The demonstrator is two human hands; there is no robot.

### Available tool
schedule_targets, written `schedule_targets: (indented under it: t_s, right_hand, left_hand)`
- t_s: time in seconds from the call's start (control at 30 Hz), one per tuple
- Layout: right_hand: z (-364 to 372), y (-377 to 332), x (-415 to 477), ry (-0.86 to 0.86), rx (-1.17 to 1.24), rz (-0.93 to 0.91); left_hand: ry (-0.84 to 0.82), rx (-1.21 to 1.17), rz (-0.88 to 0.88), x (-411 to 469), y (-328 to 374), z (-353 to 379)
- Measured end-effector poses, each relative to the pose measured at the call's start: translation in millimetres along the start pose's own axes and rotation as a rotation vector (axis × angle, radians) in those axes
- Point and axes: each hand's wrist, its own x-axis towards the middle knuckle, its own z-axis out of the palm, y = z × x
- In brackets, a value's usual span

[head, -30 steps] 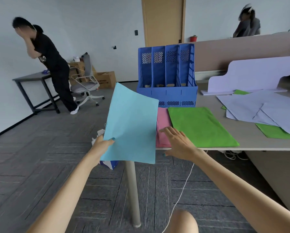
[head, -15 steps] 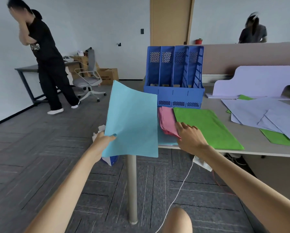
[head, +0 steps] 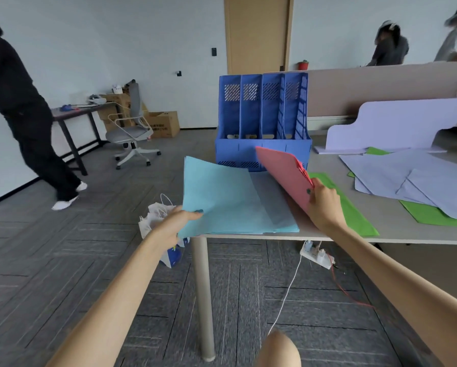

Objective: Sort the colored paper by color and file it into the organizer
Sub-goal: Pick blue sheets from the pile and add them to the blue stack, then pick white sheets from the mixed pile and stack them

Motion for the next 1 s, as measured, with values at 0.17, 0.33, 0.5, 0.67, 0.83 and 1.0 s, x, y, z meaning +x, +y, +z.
schedule_targets:
  t_s: [0.17,0.33,0.5,0.67,0.83,1.0]
  right_hand:
    - [-3,5,1,0.025,0.024,-0.021]
    - [-1,5,-2,-0.019,-0.025,-0.042]
    - [0,8,0,-0.031,-0.038,-0.049]
    - [3,6,0,-0.071,-0.087,-0.082]
    - [7,-2,-10,-0.208,-0.233,-0.239]
    - [16,-12,-28,-0.244,-0.334,-0.396]
  left_hand:
    - [-0.035,-0.033,-0.016,20,10,36]
    - [0.006,-0.018,-0.027,46,6,53]
    - [-0.030,0.109,-0.018,61,3,61]
    - [0.166,0.384,0.145,74,-4,61]
    - [0.340,0.750,0.308,76,-11,60]
    - [0.434,0.993,0.399,68,-18,61]
